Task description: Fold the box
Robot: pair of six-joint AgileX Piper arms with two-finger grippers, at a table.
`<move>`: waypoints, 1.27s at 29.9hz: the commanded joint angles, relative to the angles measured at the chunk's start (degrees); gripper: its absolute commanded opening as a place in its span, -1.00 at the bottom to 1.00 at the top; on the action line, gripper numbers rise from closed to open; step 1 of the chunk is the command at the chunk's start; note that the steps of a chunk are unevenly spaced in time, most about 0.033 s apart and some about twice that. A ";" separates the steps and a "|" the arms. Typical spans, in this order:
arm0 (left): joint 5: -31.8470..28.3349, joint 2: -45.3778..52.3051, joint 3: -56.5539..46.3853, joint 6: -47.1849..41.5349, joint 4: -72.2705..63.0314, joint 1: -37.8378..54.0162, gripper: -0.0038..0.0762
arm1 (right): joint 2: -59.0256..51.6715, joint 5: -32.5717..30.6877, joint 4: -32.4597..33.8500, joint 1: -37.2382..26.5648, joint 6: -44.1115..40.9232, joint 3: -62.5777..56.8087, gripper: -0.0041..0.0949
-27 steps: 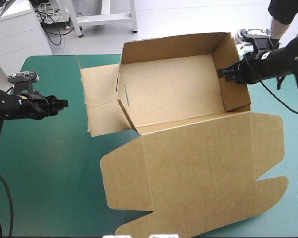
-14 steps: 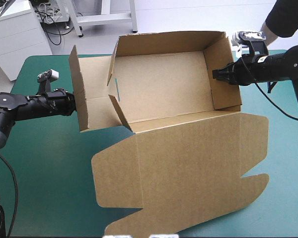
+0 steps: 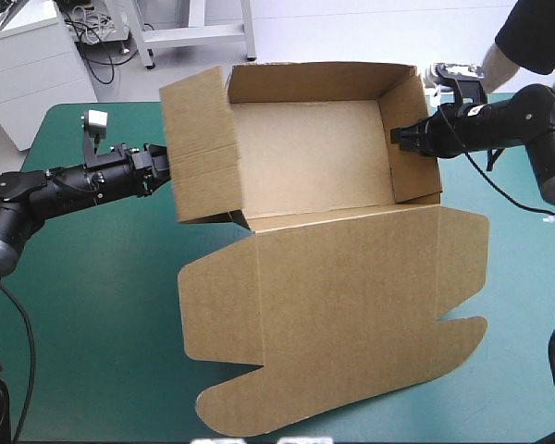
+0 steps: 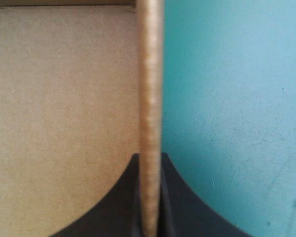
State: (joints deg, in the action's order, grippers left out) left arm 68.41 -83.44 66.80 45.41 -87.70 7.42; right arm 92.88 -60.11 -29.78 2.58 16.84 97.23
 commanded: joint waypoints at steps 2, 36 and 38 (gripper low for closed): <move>3.25 1.80 2.09 -0.03 -9.29 -2.87 0.28 | -2.06 2.90 -2.82 -0.42 -0.38 1.36 -0.96; -9.71 -1.01 24.65 -23.40 27.78 -18.03 0.27 | -2.06 2.76 2.58 -0.20 -8.60 1.36 -0.92; -9.71 -1.99 25.86 -24.83 29.66 -19.90 0.27 | -2.06 2.81 2.65 -0.20 -8.98 1.36 -0.92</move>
State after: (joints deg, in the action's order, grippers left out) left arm 60.15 -86.03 89.43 22.83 -57.87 -10.12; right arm 93.43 -60.13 -23.82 2.58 9.38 97.23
